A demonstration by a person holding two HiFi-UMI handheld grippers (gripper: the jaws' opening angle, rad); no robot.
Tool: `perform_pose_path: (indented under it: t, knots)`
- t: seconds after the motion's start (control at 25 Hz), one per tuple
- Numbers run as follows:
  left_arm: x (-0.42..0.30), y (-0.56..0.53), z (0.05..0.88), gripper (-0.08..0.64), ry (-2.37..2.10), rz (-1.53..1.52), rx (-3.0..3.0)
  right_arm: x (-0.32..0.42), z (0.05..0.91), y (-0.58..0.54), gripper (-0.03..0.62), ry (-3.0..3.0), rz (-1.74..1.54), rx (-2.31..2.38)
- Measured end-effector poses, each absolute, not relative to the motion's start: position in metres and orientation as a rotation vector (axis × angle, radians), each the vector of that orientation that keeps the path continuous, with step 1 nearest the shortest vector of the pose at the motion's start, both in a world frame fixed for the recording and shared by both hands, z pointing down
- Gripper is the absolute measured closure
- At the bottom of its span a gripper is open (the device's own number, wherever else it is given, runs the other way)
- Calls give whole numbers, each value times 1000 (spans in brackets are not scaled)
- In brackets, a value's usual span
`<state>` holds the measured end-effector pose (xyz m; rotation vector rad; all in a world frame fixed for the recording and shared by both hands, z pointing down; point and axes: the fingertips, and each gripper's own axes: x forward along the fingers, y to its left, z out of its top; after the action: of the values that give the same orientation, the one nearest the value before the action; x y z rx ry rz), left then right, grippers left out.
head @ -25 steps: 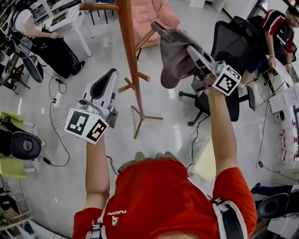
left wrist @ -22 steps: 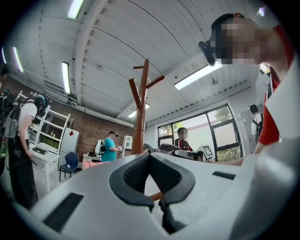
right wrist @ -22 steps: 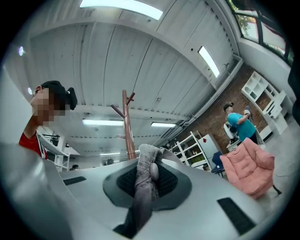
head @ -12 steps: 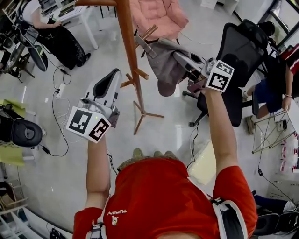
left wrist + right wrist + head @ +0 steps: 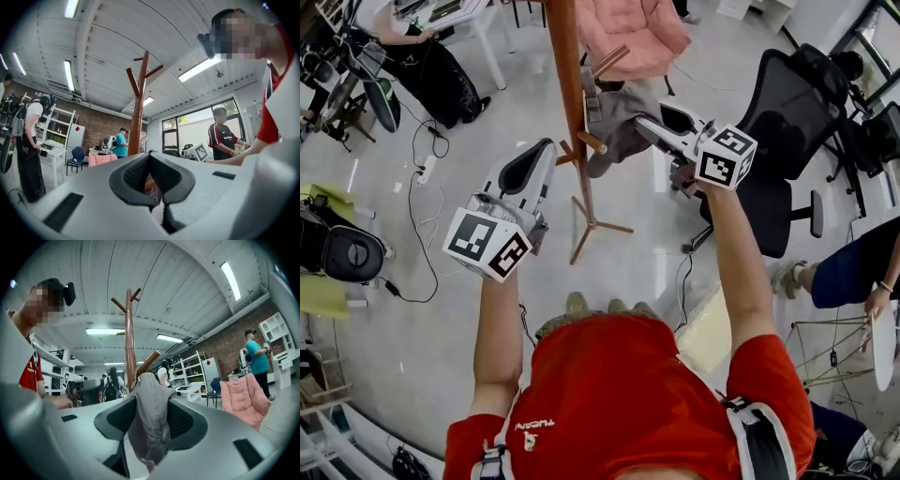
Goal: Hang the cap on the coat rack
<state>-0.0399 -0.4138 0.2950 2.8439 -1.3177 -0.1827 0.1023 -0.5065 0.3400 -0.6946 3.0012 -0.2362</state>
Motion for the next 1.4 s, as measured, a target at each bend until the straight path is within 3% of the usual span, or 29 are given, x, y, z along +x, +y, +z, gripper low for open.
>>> perform_pose_path:
  t: [0.2, 0.56, 0.72, 0.88, 1.4]
  knots:
    - [-34, -415, 296, 552, -1282, -184, 2855, 104, 348, -496, 336, 3073, -122, -801]
    - [-20, -413, 292, 552, -1196, -241, 2886, 110, 309, -442, 334, 2979, 124, -888]
    - [-12, -407, 287, 552, -1160, -271, 2909, 94, 285, -406, 454, 2918, 200, -815]
    - [-6, -402, 282, 552, -1124, -284, 2935, 81, 271, -384, 520, 2864, 253, -825]
    - [-15, -394, 277, 552, -1145, -329, 2906, 66, 267, -365, 569, 2746, 220, -918]
